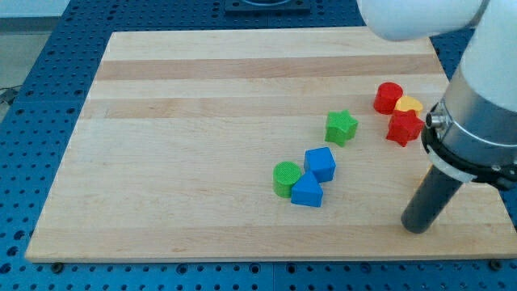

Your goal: Move the yellow hexagon into the red star

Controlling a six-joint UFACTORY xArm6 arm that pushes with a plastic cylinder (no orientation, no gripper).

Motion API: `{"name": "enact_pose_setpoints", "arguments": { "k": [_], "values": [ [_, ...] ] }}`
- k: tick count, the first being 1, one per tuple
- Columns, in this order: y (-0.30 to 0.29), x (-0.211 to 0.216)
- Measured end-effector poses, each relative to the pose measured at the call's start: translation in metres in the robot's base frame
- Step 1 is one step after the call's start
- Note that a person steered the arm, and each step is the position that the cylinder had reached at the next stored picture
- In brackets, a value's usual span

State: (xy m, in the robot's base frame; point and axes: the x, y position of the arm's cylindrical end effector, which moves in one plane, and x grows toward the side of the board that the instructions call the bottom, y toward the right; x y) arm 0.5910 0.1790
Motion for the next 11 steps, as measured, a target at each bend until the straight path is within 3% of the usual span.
{"name": "enact_pose_setpoints", "arguments": {
  "k": [1, 3, 6, 8, 10, 11],
  "values": [
    [0.051, 0.003],
    [0.052, -0.020],
    [0.038, -0.107],
    [0.029, -0.084],
    [-0.065, -0.083],
    [-0.080, -0.061]
  ]
}}
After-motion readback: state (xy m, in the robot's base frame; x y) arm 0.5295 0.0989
